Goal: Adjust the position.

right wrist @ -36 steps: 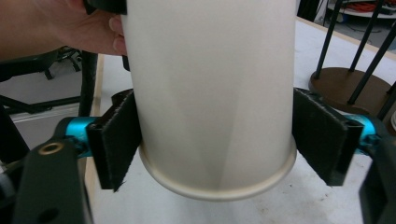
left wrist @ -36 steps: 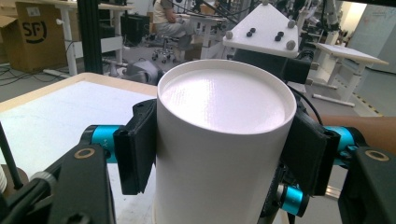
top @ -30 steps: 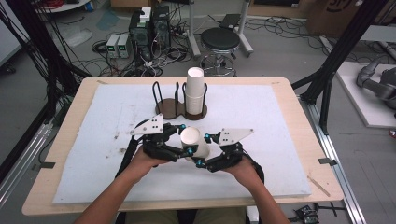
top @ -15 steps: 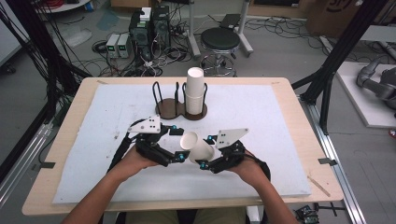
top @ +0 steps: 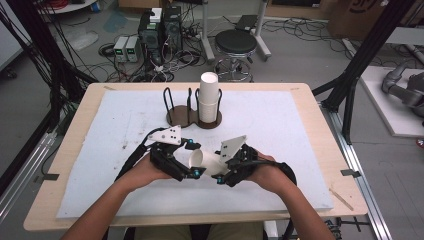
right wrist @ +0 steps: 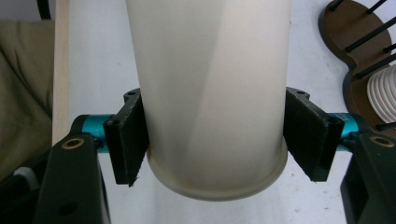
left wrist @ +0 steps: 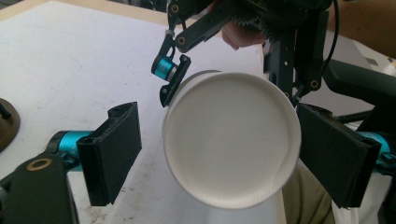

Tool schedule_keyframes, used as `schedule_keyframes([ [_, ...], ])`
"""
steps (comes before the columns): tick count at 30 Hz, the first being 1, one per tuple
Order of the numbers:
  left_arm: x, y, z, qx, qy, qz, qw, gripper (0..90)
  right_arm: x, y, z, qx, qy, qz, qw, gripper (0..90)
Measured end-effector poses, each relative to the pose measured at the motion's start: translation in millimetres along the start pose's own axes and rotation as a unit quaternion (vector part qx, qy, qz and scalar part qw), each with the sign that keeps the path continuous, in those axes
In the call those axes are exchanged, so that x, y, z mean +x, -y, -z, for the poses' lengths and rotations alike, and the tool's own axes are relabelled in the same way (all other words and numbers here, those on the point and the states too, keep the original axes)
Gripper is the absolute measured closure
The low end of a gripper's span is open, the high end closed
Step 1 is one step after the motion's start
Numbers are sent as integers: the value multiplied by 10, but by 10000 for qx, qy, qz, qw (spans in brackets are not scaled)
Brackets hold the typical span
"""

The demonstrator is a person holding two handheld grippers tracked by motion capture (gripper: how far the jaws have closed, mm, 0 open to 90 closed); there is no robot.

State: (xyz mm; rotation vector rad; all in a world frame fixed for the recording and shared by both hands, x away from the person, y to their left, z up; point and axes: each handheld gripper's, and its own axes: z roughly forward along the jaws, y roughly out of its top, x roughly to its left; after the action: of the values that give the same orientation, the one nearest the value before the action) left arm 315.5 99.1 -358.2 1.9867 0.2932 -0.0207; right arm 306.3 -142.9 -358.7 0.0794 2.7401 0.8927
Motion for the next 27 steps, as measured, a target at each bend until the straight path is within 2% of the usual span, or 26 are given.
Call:
schedule_keyframes([
  [6, 12, 8, -43, 201, 78, 35, 9998, 198, 50, -33, -56, 230, -50, 156, 9996, 296],
  [9, 27, 12, -46, 256, 150, 56, 9995, 233, 61, -32, -73, 237, -50, 165, 9996, 295],
  [13, 32, 17, -53, 323, 291, -33, 9991, 302, 57, -19, -93, 251, -87, 140, 9995, 295],
  [21, 41, 21, -56, 340, 209, -112, 9991, 337, 46, 21, -104, 207, -70, 97, 9997, 278],
  [22, 53, 20, -43, 296, 202, -137, 9993, 341, 34, 39, -102, 142, -86, -1, 9999, 242],
  [23, 53, 20, -43, 296, 202, -137, 9993, 342, 34, 39, -102, 142, -86, -1, 9999, 242],
  [27, 64, 22, 17, -28, 226, -94, 9997, 348, 5, 103, -24, -417, -110, -362, 9984, 211],
])
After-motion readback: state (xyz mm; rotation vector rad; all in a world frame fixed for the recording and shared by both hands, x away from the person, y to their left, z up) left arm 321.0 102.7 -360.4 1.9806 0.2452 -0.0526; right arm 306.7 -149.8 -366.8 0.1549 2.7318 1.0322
